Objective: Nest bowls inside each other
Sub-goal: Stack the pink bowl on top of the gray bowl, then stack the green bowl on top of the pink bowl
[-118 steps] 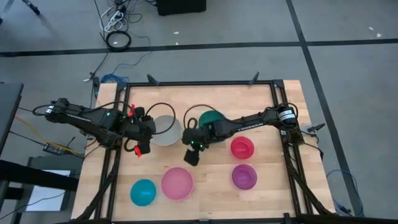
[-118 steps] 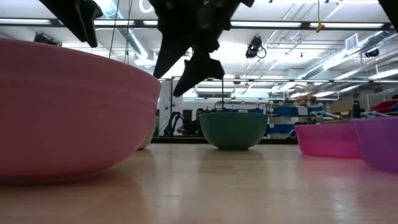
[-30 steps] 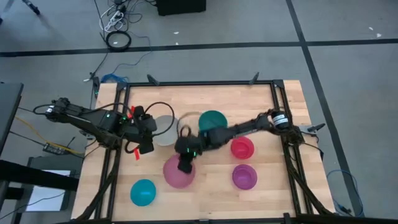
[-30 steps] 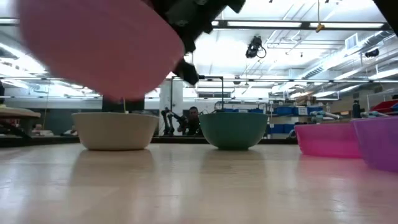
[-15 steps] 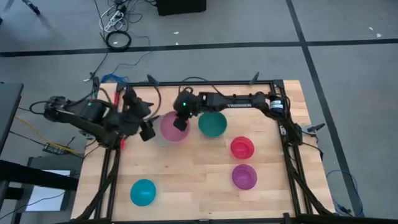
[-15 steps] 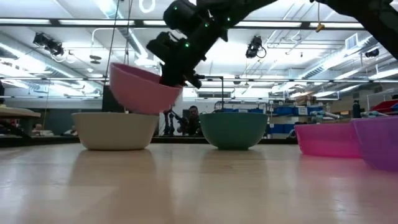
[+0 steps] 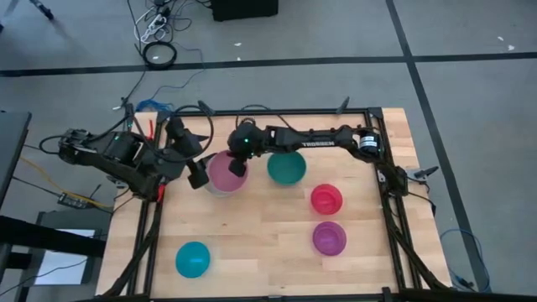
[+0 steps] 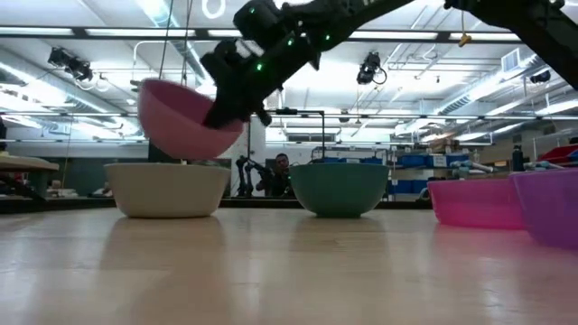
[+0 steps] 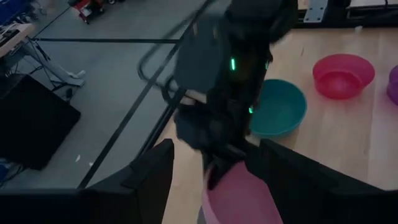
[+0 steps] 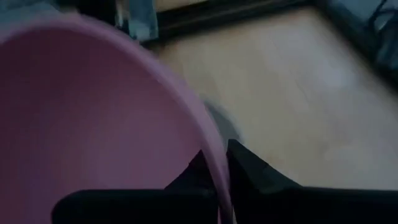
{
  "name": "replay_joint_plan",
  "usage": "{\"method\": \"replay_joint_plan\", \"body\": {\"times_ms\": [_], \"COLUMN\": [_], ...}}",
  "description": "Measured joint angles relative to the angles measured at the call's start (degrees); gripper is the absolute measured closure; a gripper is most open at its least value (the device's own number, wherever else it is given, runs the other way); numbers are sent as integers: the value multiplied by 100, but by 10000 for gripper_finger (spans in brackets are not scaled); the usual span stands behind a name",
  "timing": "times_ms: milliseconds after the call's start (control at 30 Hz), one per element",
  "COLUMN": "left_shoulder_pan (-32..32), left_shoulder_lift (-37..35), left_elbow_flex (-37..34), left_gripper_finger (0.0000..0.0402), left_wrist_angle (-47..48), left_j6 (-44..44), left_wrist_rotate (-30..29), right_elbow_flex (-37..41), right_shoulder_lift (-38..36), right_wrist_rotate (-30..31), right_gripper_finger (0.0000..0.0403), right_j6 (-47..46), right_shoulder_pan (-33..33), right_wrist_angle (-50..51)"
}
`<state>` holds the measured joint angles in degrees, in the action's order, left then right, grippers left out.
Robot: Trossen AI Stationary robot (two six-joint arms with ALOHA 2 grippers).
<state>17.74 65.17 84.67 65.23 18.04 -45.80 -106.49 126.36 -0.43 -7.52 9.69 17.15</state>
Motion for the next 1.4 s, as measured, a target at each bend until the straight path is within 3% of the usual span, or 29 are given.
{"method": "replay_joint_plan", "body": {"times_ms": [167,500,667,833,1000,1067,1233,1400], "left_shoulder_pan": [0,0,0,0,6,51,174,236], "left_shoulder_lift": [0,0,0,0,0,-2,-2,-2], "left_elbow_flex": [-3,-5,-5,-5,-10,-14,-122,-365], "left_gripper_finger": [156,156,156,156,156,156,156,156], "left_wrist_angle": [4,80,300,1062,1768,1906,1942,1942], "left_j6": [11,15,110,667,1292,1430,1538,1571], "left_wrist_rotate": [-2,-3,-4,-3,74,77,100,103], "right_elbow_flex": [10,8,8,6,18,142,616,867], "right_shoulder_lift": [353,441,13,-572,-820,-843,-1075,-1131], "right_wrist_rotate": [-44,310,1175,2612,1726,1676,1058,918], "right_gripper_finger": [359,230,211,215,217,217,217,217], "right_j6": [17,-24,162,177,-847,-923,-850,-903], "right_shoulder_pan": [-99,-227,-223,-87,596,799,958,943], "right_wrist_angle": [-136,-91,583,2571,5120,5562,5382,5043]}}
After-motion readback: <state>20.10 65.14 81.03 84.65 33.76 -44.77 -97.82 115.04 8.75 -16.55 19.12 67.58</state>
